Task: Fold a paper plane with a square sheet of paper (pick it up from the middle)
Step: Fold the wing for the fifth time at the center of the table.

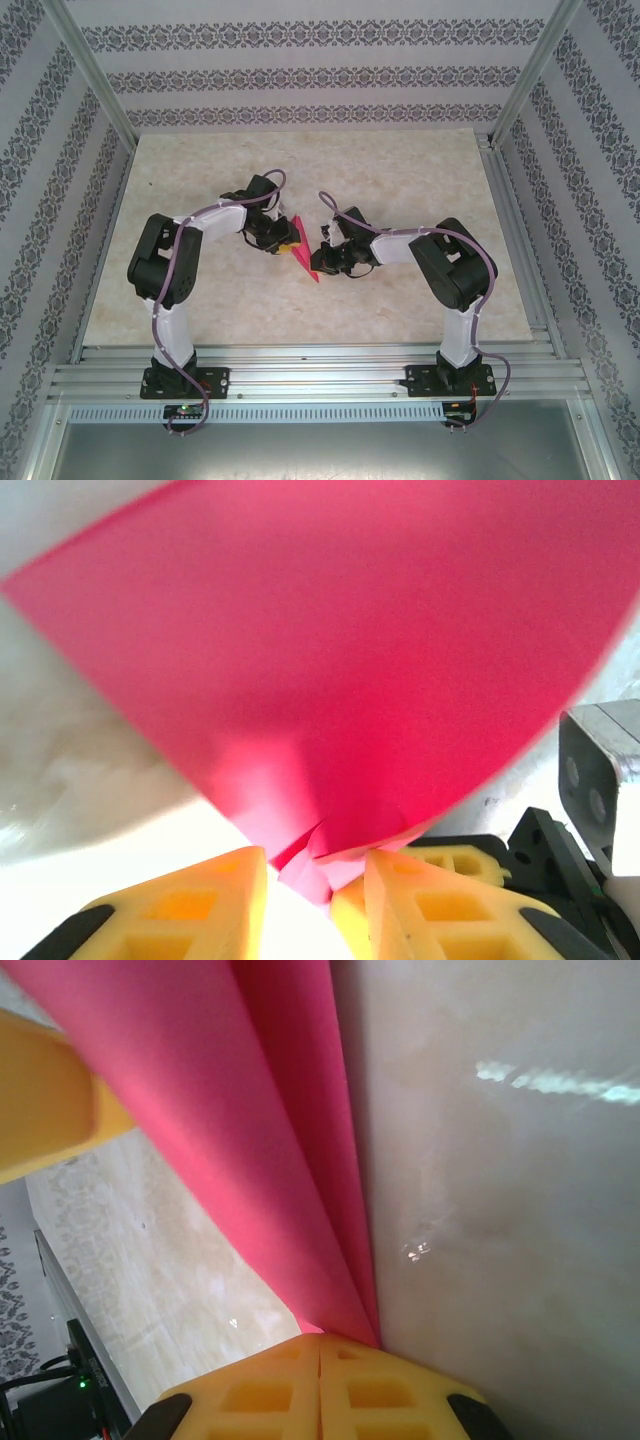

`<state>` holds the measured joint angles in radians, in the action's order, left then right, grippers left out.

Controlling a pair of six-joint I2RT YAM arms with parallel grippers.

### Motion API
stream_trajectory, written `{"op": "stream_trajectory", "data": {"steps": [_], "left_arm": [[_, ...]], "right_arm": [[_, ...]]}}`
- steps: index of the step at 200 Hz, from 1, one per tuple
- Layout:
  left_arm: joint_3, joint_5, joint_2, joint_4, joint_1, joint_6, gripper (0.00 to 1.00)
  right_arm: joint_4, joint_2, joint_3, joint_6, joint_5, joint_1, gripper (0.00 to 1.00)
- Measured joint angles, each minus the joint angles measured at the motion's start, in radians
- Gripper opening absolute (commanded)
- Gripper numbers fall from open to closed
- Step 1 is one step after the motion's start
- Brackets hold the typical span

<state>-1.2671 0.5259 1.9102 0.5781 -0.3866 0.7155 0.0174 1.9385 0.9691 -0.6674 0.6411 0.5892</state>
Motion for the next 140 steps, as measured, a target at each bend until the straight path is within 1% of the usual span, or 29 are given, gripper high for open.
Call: {"op": "stream_trajectory", "data": {"steps": [6,18,33,44,50,56,62,75,83,98,111,140], "left_arm": [[0.002,-0.016,-0.021,0.008,0.000,0.001,0.44],[0.003,-0.036,-0.068,0.017,0.000,0.008,0.45],[0.004,-0.024,-0.119,0.010,0.000,0.022,0.41],[0.002,0.002,-0.136,-0.010,-0.004,0.032,0.30],[-0.007,0.019,-0.134,-0.015,-0.008,0.032,0.26],[-0.020,0.038,-0.123,-0.017,-0.013,0.030,0.18],[-0.039,0.059,-0.105,-0.017,-0.019,0.028,0.15],[-0.073,0.111,-0.053,-0.047,-0.037,0.037,0.16],[-0.077,0.138,-0.025,-0.076,-0.050,0.049,0.14],[-0.076,0.169,0.019,-0.106,-0.066,0.070,0.13],[-0.073,0.176,0.050,-0.122,-0.073,0.084,0.12],[-0.069,0.168,0.093,-0.138,-0.073,0.099,0.13]], "right_arm": [[0.002,0.000,0.001,0.003,0.000,0.000,0.07],[0.006,0.000,0.002,0.006,-0.002,0.000,0.07],[0.008,0.000,0.003,0.007,-0.003,0.000,0.07],[0.008,0.000,0.003,0.007,-0.004,0.000,0.07],[0.008,0.000,0.003,0.007,-0.004,0.000,0.07],[0.009,0.000,0.003,0.007,-0.004,0.000,0.07],[0.009,0.000,0.003,0.007,-0.004,0.000,0.07],[0.009,0.000,0.003,0.007,-0.005,0.004,0.07],[0.009,0.000,0.003,0.007,-0.008,0.005,0.07],[0.009,0.000,0.003,0.007,-0.009,0.005,0.07],[0.009,0.000,0.003,0.007,-0.010,0.005,0.07],[0.009,0.000,0.003,0.007,-0.011,0.005,0.07]]}}
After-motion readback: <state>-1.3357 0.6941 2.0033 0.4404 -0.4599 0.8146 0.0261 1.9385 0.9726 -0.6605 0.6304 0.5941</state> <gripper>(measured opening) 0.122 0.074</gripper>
